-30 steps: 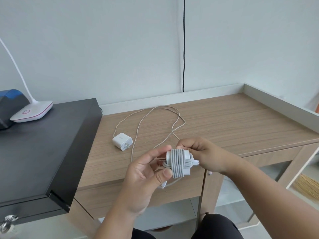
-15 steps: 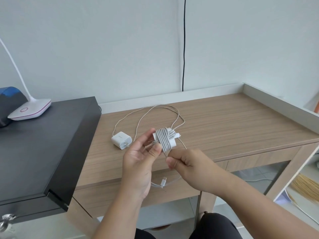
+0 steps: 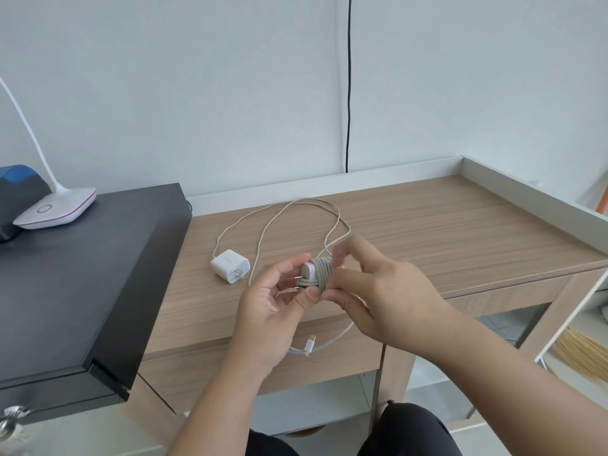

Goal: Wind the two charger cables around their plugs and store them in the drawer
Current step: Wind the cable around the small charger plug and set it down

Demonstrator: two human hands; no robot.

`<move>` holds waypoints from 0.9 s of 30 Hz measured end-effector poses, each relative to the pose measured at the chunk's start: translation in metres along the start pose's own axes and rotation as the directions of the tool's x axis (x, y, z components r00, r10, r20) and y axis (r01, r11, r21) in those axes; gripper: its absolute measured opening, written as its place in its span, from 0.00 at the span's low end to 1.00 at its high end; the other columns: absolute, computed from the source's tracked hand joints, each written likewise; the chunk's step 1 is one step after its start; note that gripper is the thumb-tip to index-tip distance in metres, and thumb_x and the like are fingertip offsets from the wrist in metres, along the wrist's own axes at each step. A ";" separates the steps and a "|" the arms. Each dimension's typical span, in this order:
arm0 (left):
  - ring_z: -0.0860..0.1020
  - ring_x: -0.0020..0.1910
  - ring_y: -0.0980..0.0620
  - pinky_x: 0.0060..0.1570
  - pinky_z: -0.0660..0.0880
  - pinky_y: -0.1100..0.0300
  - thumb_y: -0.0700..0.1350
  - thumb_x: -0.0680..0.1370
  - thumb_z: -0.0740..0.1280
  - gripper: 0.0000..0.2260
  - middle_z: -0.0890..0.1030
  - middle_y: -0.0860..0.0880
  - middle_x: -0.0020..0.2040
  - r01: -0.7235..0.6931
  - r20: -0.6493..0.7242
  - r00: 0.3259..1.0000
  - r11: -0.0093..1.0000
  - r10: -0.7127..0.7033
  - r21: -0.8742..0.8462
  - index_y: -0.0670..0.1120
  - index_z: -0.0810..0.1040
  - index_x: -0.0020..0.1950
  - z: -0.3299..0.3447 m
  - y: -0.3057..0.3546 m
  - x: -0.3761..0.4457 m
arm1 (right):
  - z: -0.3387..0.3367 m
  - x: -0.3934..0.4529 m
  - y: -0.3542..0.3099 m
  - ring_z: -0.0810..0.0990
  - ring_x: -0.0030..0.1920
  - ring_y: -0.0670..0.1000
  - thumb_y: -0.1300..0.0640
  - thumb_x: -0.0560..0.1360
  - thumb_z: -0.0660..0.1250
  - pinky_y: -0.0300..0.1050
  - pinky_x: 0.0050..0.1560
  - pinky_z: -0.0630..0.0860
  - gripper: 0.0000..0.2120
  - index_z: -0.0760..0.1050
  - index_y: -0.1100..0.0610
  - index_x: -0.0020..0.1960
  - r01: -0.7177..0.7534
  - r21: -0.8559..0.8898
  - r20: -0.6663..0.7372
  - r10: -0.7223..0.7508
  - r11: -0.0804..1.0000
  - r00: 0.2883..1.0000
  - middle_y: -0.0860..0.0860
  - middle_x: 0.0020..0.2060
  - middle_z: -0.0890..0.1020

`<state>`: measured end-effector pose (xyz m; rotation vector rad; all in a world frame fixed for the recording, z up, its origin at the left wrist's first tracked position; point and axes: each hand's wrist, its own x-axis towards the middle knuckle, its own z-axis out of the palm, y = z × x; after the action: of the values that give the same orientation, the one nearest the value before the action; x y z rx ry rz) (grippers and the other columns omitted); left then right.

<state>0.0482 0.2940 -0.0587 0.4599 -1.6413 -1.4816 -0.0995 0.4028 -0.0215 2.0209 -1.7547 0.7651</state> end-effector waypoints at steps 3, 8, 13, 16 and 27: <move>0.80 0.51 0.55 0.51 0.77 0.59 0.38 0.71 0.74 0.18 0.84 0.48 0.51 -0.012 0.017 1.000 1.000 0.012 -0.011 0.52 0.81 0.57 -0.001 0.005 0.001 | 0.007 -0.002 0.003 0.73 0.27 0.51 0.47 0.79 0.60 0.45 0.22 0.72 0.10 0.77 0.51 0.47 -0.006 0.065 -0.041 0.009 0.998 0.999 0.50 0.60 0.76; 0.81 0.53 0.49 0.49 0.78 0.56 0.40 0.70 0.74 0.18 0.84 0.46 0.53 0.013 0.015 1.000 0.989 -0.011 -0.148 0.48 0.80 0.60 0.003 0.007 -0.002 | 0.015 -0.005 0.003 0.82 0.44 0.46 0.51 0.79 0.62 0.44 0.38 0.78 0.10 0.80 0.54 0.47 -0.070 0.294 -0.125 0.111 0.953 0.986 0.48 0.60 0.78; 0.84 0.47 0.49 0.43 0.79 0.59 0.49 0.59 0.82 0.26 0.85 0.49 0.49 0.061 -0.082 0.991 0.900 -0.106 -0.432 0.47 0.81 0.54 0.022 0.010 -0.006 | 0.016 -0.004 -0.012 0.77 0.36 0.31 0.58 0.77 0.66 0.26 0.36 0.66 0.08 0.80 0.60 0.42 -0.132 0.605 -0.230 0.331 0.785 0.915 0.51 0.53 0.82; 0.84 0.42 0.52 0.39 0.79 0.63 0.54 0.57 0.82 0.29 0.86 0.49 0.45 0.080 -0.134 0.976 0.849 -0.174 -0.523 0.44 0.80 0.53 0.036 0.011 -0.008 | 0.024 -0.005 -0.018 0.76 0.29 0.40 0.50 0.75 0.65 0.35 0.29 0.69 0.10 0.80 0.54 0.41 -0.212 0.749 -0.184 0.503 0.628 0.844 0.47 0.56 0.82; 0.80 0.52 0.47 0.49 0.75 0.49 0.57 0.73 0.67 0.19 0.83 0.44 0.53 0.265 0.020 0.961 0.904 -0.274 -0.335 0.50 0.78 0.62 0.032 0.008 -0.008 | 0.036 -0.012 -0.018 0.79 0.44 0.36 0.55 0.73 0.72 0.28 0.33 0.68 0.03 0.85 0.50 0.41 -0.384 0.740 -0.039 0.606 0.552 0.795 0.47 0.46 0.82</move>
<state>0.0295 0.3220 -0.0522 0.5272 -1.3024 -1.9107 -0.0764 0.3939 -0.0553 1.5847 -2.0645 2.1008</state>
